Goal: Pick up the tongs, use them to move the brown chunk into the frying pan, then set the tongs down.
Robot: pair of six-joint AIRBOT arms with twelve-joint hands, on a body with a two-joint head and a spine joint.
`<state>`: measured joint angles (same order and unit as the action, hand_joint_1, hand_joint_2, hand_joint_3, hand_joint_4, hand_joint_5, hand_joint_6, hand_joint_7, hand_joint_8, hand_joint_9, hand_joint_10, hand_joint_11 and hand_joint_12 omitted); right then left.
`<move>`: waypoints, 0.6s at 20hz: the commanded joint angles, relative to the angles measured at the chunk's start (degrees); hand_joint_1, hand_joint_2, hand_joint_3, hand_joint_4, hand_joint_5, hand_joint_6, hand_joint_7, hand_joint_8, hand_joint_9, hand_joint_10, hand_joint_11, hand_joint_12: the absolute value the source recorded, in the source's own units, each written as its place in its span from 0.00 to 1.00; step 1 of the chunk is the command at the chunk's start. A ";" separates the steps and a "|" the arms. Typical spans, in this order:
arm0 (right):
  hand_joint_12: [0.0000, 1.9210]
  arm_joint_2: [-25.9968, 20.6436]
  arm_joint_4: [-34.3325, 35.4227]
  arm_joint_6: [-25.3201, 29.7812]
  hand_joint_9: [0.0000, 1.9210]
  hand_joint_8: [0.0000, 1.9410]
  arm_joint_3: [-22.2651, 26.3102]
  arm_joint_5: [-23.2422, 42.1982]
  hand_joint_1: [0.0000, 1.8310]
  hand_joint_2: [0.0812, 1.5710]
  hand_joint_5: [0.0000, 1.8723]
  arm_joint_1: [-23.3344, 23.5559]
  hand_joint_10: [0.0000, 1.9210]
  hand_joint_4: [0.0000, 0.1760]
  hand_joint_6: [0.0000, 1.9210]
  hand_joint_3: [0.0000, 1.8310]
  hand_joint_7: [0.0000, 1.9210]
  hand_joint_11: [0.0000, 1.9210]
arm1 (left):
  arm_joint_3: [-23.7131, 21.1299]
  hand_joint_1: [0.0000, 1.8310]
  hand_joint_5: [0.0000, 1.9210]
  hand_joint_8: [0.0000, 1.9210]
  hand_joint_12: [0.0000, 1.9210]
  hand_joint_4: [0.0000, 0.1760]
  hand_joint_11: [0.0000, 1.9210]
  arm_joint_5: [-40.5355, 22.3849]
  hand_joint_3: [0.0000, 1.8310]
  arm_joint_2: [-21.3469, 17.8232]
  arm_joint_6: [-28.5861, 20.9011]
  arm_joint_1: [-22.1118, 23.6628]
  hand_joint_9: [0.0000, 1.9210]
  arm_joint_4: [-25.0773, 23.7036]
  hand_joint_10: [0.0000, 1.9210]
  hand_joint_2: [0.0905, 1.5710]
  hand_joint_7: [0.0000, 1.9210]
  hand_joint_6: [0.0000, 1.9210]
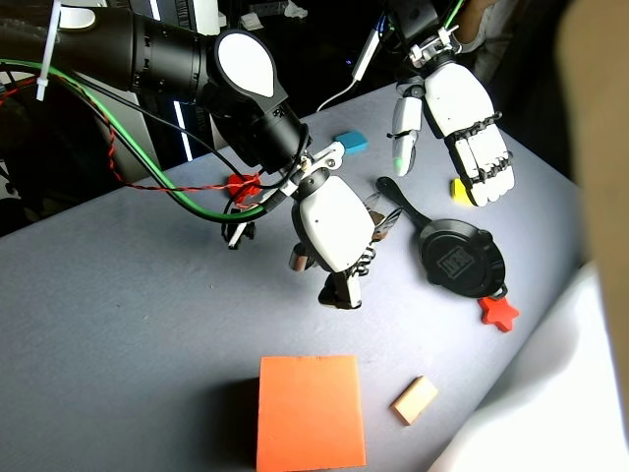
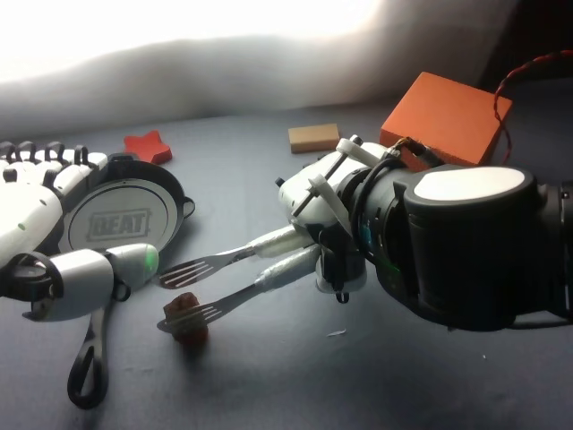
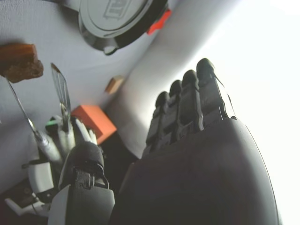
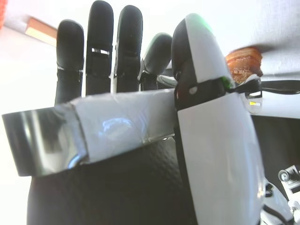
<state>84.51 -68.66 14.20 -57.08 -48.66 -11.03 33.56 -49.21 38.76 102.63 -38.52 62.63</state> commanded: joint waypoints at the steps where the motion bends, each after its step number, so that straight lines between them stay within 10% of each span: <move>1: 0.75 -0.23 -4.06 -0.50 0.45 0.00 0.46 0.44 0.59 0.78 0.39 0.79 0.22 0.00 0.70 0.00 0.53 0.25 | 0.20 0.00 0.00 0.00 0.05 0.00 0.00 -5.19 0.00 -0.76 -0.21 0.25 0.00 -2.81 0.00 0.76 0.00 0.00; 12: 0.75 0.22 -5.30 -0.40 0.46 0.00 0.13 2.30 0.59 0.78 0.39 -0.38 0.23 0.00 0.70 0.00 0.54 0.25 | 1.60 0.00 0.00 0.00 0.04 0.00 0.00 -5.87 0.00 -0.79 -1.70 0.10 0.00 -2.26 0.00 0.77 0.00 0.00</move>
<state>85.03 -70.28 13.85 -57.12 -46.96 -11.97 34.63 -49.63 38.65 101.03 -38.74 63.05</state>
